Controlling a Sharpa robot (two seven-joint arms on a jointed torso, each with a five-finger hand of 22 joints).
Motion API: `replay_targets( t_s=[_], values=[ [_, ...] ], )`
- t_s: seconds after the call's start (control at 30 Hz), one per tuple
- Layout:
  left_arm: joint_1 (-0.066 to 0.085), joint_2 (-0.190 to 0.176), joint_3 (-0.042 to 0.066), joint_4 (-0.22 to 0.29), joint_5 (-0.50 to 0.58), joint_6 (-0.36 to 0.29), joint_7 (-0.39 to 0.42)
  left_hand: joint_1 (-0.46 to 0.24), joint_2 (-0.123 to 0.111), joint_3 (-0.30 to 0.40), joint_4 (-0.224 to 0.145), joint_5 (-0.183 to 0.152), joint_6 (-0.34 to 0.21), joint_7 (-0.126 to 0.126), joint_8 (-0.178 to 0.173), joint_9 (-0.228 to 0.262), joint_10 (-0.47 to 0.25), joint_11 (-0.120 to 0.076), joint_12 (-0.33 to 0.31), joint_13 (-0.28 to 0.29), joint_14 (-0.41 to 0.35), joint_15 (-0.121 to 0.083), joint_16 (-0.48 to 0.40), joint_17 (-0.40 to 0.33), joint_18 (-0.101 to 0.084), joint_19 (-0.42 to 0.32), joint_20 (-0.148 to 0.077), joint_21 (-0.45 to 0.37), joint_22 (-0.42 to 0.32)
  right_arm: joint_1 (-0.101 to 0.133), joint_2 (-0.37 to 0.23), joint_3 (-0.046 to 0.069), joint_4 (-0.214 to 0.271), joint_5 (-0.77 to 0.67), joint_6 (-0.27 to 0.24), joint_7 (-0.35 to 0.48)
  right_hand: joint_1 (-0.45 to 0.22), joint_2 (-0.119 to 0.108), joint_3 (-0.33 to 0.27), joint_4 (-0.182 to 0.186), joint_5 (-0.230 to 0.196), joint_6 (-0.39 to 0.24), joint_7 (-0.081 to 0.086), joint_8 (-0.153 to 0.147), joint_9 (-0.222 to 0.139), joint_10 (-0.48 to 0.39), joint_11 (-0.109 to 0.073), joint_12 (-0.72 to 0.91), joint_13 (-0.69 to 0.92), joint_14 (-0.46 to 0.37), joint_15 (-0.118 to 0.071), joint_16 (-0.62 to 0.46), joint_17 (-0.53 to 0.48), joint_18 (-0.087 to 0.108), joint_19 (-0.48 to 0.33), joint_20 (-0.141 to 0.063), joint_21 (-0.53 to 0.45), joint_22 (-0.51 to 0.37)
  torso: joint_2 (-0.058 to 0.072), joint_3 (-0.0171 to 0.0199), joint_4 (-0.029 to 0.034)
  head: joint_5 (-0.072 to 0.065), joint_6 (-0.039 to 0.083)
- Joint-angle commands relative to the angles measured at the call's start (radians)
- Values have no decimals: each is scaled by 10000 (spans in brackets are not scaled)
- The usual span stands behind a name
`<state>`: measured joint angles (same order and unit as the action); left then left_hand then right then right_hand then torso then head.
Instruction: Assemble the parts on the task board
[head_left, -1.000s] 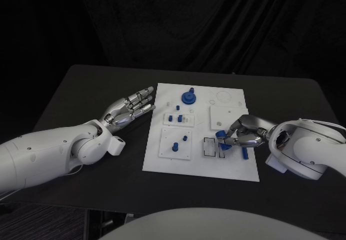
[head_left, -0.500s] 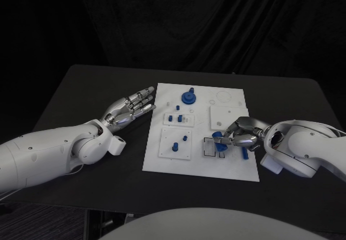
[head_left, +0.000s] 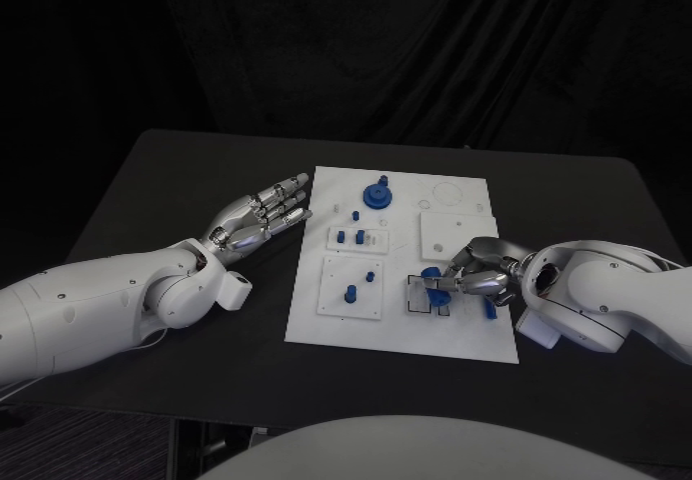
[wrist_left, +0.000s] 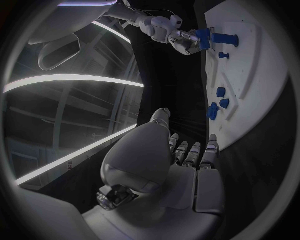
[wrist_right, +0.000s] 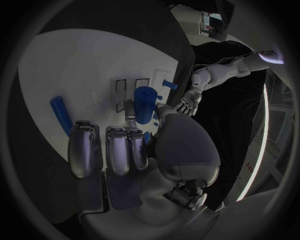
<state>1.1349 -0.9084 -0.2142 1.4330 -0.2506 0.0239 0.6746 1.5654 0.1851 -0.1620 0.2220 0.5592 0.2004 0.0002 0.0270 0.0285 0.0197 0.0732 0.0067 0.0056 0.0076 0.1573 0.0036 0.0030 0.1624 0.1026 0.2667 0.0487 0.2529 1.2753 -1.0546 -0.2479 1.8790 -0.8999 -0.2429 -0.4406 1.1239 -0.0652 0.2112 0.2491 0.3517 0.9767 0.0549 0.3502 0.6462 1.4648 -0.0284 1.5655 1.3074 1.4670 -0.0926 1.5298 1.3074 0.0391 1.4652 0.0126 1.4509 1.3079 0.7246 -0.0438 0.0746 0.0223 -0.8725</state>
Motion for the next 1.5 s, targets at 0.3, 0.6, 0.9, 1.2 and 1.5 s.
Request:
replay_targets(
  t_s=[0.3,0.6,0.9,1.2,1.5],
  values=[
    [-34,27,7,-14,13,156,134,28,71,-13,-46,26,41,59,42,12,44,58,0,12,20,12,3,5,174,69,0,49,-13,-87,98,2,-65,-304,426,-376,-426,157,369,-227,13,-104,23,-199,-42,1060,120,53,2633,756,132,-122,1220,6,294,179,-300,2092,-3,17,-22,38,-2],
    [-44,32,7,-24,13,174,110,25,72,-11,-49,26,44,88,42,12,38,64,-2,10,20,23,3,5,171,71,4,50,-16,-109,151,2,-105,-363,371,-249,-970,117,-38,249,-11,-320,128,-381,-117,1060,216,53,2633,752,216,-145,1178,56,192,262,-520,2021,-5,29,-27,58,-2],
    [-50,28,7,-24,13,183,91,25,72,-11,-49,26,44,88,42,12,38,64,-2,10,20,23,3,5,171,71,4,50,-16,-117,182,2,-132,-372,479,-159,-1498,230,-563,413,-14,-403,163,-488,-198,1060,253,53,2633,728,253,-192,1073,94,118,308,-698,1970,-3,22,-17,68,-2],
    [-56,26,7,-18,13,188,85,21,72,-9,-52,14,18,113,37,8,34,73,-4,8,23,36,4,5,168,66,9,48,-32,-122,202,2,-110,-465,723,-197,-1410,120,-746,320,-7,-400,163,-508,-227,1060,254,53,2633,747,255,-159,1154,95,122,313,-706,1972,-5,17,-15,67,-2],
    [-60,19,7,-14,13,192,73,21,72,-9,-52,14,18,113,37,8,34,73,-4,8,23,36,4,5,168,66,9,48,-32,-125,203,2,-94,-598,871,-218,-1148,134,-833,210,6,-291,137,-468,-234,1060,233,53,2633,749,241,-158,1155,96,127,305,-718,1973,2,20,-26,78,-2]
  ],
)
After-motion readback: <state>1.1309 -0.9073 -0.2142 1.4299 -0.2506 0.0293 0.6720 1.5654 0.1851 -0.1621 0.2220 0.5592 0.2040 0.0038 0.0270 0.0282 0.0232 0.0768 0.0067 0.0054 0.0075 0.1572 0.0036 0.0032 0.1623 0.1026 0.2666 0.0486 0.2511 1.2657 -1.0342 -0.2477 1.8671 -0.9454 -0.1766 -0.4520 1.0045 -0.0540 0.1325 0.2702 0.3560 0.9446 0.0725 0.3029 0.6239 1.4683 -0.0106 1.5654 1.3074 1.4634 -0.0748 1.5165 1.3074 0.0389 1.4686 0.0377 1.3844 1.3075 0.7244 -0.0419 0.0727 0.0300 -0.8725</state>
